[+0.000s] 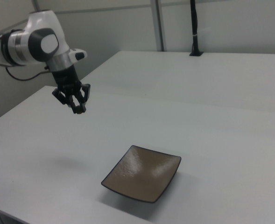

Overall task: Strawberries on a ceramic plate
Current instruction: 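Carry the strawberry over the square brown plate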

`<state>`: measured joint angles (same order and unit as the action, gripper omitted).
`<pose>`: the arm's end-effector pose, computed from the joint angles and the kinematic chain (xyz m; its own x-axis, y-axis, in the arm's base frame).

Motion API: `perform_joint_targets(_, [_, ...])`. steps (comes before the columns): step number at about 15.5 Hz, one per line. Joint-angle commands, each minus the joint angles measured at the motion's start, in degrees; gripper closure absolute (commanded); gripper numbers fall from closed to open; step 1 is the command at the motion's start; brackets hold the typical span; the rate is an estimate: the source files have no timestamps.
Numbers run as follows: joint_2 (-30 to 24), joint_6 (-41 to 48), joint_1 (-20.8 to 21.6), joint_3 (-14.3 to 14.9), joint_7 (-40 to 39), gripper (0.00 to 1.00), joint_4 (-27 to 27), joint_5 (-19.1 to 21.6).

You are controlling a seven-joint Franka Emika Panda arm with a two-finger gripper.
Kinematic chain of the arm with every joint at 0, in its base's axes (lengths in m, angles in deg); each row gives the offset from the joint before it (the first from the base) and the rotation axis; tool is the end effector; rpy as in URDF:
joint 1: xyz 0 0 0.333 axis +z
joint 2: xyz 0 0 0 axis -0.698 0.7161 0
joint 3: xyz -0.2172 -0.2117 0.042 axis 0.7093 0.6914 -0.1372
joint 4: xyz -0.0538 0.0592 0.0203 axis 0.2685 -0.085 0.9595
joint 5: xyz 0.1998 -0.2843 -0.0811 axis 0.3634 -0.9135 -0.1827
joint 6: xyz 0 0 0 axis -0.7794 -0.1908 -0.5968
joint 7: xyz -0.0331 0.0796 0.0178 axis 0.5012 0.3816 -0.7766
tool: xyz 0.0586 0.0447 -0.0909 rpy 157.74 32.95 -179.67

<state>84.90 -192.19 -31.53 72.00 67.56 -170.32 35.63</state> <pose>0.5227 0.1453 0.5174 0.8813 0.4723 -0.0126 0.4720 -0.8788 0.0705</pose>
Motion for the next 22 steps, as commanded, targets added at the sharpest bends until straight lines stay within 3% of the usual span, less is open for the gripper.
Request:
perform_joint_targets(1, [-0.3,5.5,-3.5,0.2,-0.7,1.0,3.7,3.2])
perform_joint_targets(4, [-0.9,5.7,-7.6,-0.5,-3.9,1.0,3.9,4.7])
perform_joint_targets(11, [0.2,4.2,-18.7,-0.4,-19.7,1.0,2.4,3.9])
perform_joint_targets(15, [1.4,1.0,-20.3,-0.4,-20.7,1.0,-0.8,3.5])
perform_joint_targets(19, [2.7,-6.2,-20.4,-0.3,-20.7,1.0,-7.2,3.1])
perform_joint_targets(22, [4.1,-11.6,-20.4,-0.2,-20.6,1.0,-11.2,0.0])
